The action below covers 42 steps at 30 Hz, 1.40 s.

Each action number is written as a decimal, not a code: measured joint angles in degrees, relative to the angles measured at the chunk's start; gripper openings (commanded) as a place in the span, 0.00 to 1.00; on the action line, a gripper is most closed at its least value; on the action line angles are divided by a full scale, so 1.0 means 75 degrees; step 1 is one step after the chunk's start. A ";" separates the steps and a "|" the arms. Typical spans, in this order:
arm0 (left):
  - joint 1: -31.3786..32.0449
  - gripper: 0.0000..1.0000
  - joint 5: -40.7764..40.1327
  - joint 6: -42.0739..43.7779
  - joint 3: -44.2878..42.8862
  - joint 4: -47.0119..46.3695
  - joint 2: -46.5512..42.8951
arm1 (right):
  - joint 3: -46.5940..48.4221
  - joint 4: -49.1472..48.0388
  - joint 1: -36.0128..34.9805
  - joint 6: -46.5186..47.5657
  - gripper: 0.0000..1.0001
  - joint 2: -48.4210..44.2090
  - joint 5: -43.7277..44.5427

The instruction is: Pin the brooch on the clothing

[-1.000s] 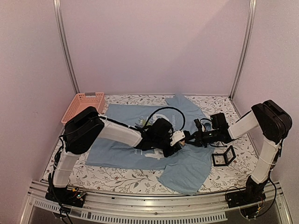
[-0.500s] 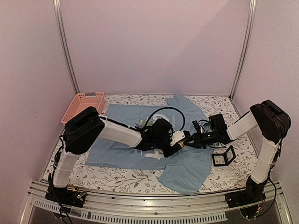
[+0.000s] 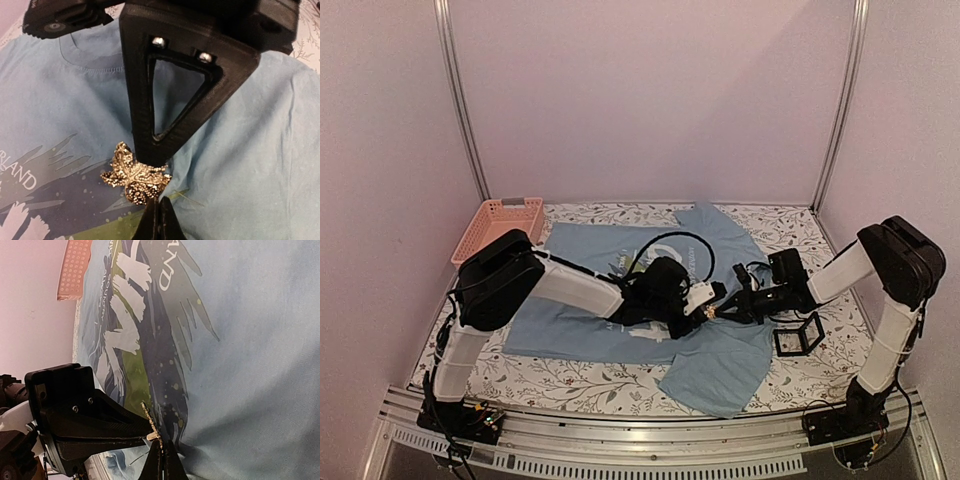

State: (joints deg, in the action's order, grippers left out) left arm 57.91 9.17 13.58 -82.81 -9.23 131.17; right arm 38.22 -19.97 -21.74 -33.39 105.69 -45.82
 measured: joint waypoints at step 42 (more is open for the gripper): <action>-0.0504 0.80 0.1408 -0.0586 0.0449 0.0516 -0.0755 | 0.0221 0.0956 -0.0198 0.1058 0.00 -0.0189 -0.0516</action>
State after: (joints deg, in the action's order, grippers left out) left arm 54.13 19.73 9.19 -79.44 -5.37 125.51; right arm 39.88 -12.80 -23.22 -25.45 104.27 -49.69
